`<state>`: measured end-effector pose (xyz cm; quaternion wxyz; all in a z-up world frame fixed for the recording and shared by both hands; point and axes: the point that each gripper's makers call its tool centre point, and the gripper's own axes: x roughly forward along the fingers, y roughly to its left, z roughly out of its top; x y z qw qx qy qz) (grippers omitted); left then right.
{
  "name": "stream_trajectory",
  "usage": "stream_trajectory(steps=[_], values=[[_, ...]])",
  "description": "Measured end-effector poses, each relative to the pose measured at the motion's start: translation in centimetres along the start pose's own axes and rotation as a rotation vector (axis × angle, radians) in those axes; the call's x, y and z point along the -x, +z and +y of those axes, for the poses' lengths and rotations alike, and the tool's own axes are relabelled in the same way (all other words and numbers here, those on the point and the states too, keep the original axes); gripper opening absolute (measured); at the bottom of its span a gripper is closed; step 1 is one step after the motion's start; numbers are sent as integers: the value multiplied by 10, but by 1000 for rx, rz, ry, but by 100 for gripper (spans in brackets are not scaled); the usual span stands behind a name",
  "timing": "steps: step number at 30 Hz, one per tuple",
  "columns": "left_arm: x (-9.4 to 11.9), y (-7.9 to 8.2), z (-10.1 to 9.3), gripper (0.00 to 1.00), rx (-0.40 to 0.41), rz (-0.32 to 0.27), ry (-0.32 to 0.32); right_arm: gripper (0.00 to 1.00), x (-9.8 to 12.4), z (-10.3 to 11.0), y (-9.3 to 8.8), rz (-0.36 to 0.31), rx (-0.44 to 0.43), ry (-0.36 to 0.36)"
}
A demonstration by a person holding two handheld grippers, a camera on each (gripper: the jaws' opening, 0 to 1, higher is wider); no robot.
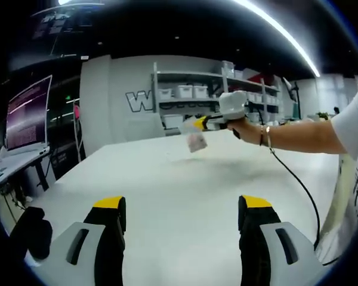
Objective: Open the resealable bag by pulling the two sides of the seal apart until the entire bag opening is separated and visibly accessible.
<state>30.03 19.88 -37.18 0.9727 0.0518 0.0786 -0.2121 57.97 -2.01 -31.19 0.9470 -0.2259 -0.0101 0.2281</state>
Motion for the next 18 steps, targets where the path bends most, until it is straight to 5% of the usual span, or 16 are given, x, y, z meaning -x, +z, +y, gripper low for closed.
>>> stream_trajectory(steps=[18], values=[[1, 4, -10, 76, -13, -5, -18, 0, 22, 1, 2, -19, -10, 6]])
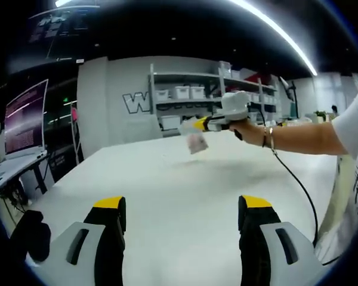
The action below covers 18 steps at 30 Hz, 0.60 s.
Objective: Open the resealable bag by pulling the two sides of the seal apart until the entire bag opening is separated and visibly accessible.
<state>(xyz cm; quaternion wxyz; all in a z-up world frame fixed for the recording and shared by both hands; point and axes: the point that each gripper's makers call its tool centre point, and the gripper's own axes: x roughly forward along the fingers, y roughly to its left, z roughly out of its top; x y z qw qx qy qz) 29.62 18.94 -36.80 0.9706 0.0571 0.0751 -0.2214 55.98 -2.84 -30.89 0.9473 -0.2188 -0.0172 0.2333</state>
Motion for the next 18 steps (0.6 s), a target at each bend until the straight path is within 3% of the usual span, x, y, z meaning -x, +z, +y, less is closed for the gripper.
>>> stream_trajectory(steps=[18], values=[[5, -3, -5, 76, -6, 1, -2, 0, 31, 8, 7, -28, -13, -2]])
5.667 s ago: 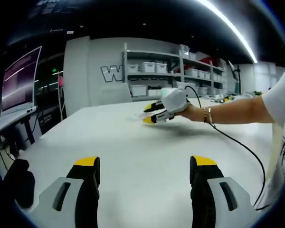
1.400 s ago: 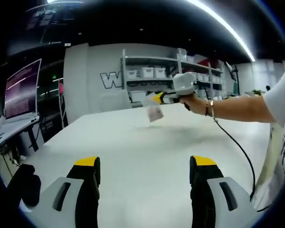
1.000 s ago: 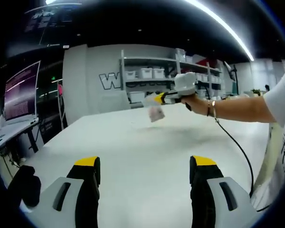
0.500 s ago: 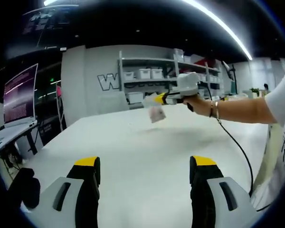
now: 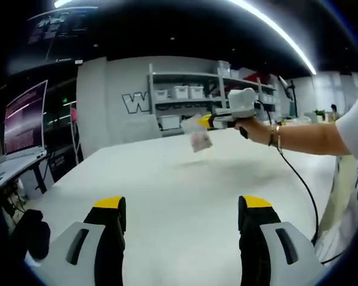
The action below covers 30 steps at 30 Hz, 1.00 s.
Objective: Open the resealable bag by pulling the two sides of the seal apart until the entire bag opening is separated and visibly accessible.
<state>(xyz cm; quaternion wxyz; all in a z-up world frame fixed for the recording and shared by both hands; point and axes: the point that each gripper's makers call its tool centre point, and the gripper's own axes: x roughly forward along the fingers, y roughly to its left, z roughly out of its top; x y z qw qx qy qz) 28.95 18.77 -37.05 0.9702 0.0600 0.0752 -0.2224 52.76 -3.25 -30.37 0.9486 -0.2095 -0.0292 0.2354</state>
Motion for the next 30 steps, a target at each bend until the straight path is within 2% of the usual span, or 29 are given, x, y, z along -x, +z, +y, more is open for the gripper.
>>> stream_trajectory(steps=[8, 30], values=[[0, 0, -2, 76, -4, -3, -5, 0, 7, -4, 0, -11, -6, 1], [-7, 0, -8, 76, -2, -5, -28, 0, 67, 11, 8, -55, -26, 10]])
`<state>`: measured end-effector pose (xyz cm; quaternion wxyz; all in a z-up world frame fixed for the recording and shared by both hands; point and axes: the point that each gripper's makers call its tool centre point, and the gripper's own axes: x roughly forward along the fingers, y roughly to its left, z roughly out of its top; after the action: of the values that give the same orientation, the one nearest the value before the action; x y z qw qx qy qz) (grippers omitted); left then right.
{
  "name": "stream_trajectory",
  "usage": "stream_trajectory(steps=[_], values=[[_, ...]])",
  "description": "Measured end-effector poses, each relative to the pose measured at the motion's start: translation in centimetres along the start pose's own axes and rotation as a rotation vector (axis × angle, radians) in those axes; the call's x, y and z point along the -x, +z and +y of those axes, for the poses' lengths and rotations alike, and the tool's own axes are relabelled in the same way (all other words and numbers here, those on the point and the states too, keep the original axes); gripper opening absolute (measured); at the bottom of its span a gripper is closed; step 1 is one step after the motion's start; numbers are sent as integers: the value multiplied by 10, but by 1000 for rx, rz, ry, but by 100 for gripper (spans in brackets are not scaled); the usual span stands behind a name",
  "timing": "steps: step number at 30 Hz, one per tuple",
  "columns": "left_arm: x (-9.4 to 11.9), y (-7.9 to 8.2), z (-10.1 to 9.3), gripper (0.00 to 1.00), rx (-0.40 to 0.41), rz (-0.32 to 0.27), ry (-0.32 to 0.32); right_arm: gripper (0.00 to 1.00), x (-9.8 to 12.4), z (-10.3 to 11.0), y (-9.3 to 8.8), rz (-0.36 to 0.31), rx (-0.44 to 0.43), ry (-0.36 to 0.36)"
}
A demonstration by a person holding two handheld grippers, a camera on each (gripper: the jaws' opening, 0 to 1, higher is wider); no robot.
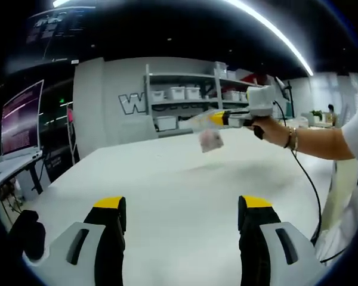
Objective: Open the resealable bag by pulling the two sides of the seal apart until the entire bag opening is separated and visibly accessible.
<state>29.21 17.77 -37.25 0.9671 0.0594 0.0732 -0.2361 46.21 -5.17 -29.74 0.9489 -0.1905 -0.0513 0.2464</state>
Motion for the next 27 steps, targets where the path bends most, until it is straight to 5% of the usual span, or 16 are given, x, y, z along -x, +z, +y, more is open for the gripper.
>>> stream_trajectory(steps=[27], values=[[-1, -1, -6, 75, -1, 0, -15, 0, 70, 22, 16, -58, -42, 43]])
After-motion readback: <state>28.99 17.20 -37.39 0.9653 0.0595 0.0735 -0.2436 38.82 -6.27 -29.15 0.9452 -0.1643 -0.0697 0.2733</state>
